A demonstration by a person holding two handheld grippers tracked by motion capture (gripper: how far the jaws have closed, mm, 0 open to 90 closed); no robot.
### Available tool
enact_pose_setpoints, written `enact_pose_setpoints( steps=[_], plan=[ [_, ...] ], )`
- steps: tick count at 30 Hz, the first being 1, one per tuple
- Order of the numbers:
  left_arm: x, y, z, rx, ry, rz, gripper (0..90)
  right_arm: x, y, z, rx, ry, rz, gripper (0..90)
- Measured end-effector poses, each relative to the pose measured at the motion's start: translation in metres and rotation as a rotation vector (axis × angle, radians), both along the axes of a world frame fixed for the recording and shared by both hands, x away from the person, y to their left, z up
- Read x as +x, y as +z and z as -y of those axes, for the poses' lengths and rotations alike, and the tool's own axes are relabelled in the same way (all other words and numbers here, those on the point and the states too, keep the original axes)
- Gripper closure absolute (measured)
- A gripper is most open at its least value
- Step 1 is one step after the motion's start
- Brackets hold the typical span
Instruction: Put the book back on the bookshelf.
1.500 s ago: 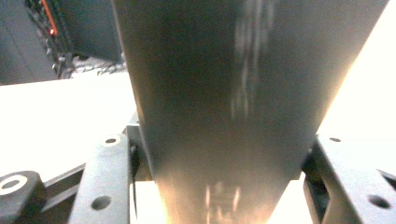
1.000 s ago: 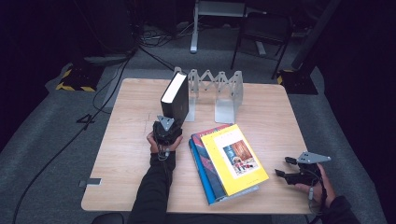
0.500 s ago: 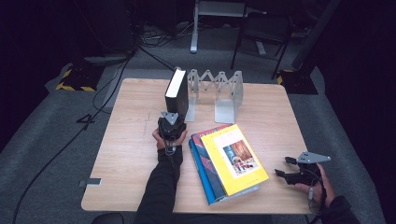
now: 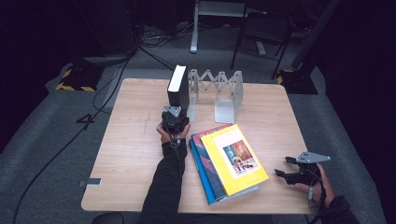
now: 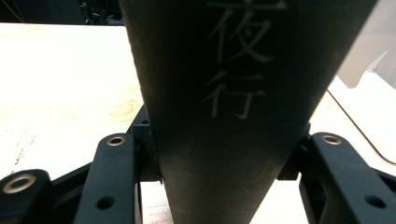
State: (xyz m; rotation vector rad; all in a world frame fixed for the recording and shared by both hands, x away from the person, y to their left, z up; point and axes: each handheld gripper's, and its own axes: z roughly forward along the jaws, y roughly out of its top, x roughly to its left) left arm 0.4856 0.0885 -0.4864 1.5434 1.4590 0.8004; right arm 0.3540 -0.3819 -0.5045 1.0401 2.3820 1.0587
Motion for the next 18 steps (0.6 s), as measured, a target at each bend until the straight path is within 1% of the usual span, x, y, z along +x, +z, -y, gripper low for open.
enact_pose_setpoints(
  steps=[1,2,3,4,5,6,8,9,10,11,12,13,14,15,16,17,18],
  plan=[
    [-0.001,0.003,-0.003,0.010,-0.004,0.007,46.5,0.000,0.000,0.000,-0.001,-0.001,0.000,21.3],
    [-0.001,0.003,-0.003,0.010,-0.004,0.007,41.8,0.000,0.000,0.000,-0.001,-0.002,0.000,21.3],
    [-0.003,0.005,-0.004,0.014,-0.008,0.012,40.6,0.000,0.000,0.000,-0.001,-0.003,0.000,21.3],
    [-0.005,0.008,-0.006,0.017,-0.021,0.028,40.6,0.000,0.000,0.000,-0.001,-0.003,0.000,21.3],
    [-0.011,0.014,-0.010,0.017,-0.042,0.040,40.1,0.000,0.000,0.000,-0.001,-0.004,-0.001,21.4],
    [-0.011,0.014,-0.010,0.017,-0.042,0.040,39.8,0.000,0.000,0.000,-0.001,-0.004,-0.001,21.4],
    [-0.021,0.019,-0.016,0.001,-0.067,0.062,39.8,0.000,0.000,0.000,-0.001,-0.004,-0.001,21.3],
    [-0.029,0.020,-0.020,0.000,-0.077,0.073,39.6,0.000,0.000,0.000,-0.001,-0.004,-0.001,21.4],
    [-0.034,0.019,-0.021,-0.017,-0.091,0.077,40.1,0.000,0.000,0.000,-0.001,-0.004,-0.001,21.3],
    [-0.039,0.018,-0.024,-0.024,-0.094,0.081,42.6,0.000,0.000,0.000,-0.001,-0.004,-0.001,21.3],
    [-0.044,0.014,-0.025,-0.040,-0.094,0.082,42.5,0.000,0.000,0.000,0.000,-0.004,-0.001,21.3],
    [-0.048,0.011,-0.026,-0.046,-0.088,0.079,44.7,0.000,0.000,0.000,0.000,-0.004,-0.002,21.3],
    [-0.050,0.007,-0.027,-0.063,-0.090,0.074,48.5,0.000,0.000,0.000,0.000,-0.004,-0.002,21.3],
    [-0.050,0.005,-0.028,-0.071,-0.096,0.071,49.8,0.000,0.000,0.000,0.000,-0.004,-0.002,21.3],
    [-0.049,0.001,-0.029,-0.063,-0.100,0.054,51.0,0.000,0.000,0.000,0.000,-0.004,-0.002,21.3],
    [-0.048,0.000,-0.029,-0.059,-0.105,0.046,52.5,0.000,0.000,0.000,0.000,-0.004,-0.002,21.3],
    [-0.047,-0.001,-0.030,-0.064,-0.121,0.050,54.5,0.000,0.000,0.000,0.000,-0.004,-0.002,21.3]
  ],
)
